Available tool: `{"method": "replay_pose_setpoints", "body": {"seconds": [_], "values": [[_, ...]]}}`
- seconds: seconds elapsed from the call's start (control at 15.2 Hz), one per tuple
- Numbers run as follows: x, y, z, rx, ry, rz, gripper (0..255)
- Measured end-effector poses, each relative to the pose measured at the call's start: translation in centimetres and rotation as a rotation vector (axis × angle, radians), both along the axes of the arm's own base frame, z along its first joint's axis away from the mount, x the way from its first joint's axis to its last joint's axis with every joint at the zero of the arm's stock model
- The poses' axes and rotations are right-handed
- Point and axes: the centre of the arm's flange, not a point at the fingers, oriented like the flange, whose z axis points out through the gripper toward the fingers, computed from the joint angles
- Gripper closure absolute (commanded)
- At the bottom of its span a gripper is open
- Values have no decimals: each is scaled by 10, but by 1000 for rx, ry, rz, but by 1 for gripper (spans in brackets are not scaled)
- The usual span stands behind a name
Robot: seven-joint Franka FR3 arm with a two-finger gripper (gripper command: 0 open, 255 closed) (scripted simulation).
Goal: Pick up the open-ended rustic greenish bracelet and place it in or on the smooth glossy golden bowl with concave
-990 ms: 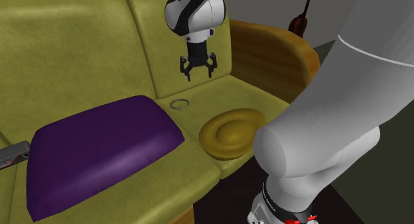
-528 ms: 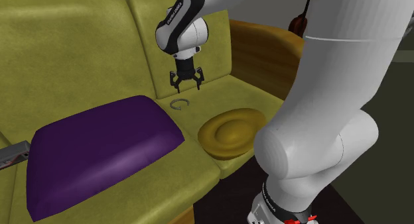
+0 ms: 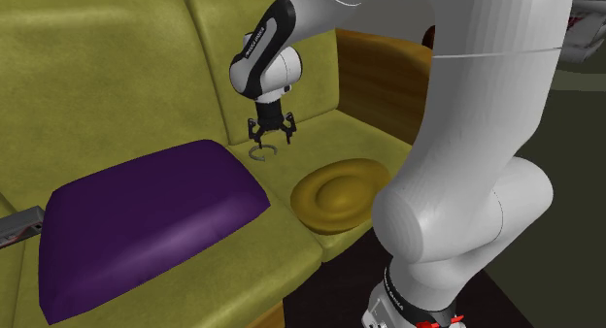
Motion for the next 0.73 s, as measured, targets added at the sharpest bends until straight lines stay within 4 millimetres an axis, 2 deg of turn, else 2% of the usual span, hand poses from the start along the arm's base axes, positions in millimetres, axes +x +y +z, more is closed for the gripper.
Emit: {"method": "replay_pose_setpoints", "body": {"seconds": [0.46,0.53,0.73], "values": [[-1,-1,-8,0,0,0,0],[-1,-1,-8,0,0,0,255],[-1,-1,-8,0,0,0,255]]}}
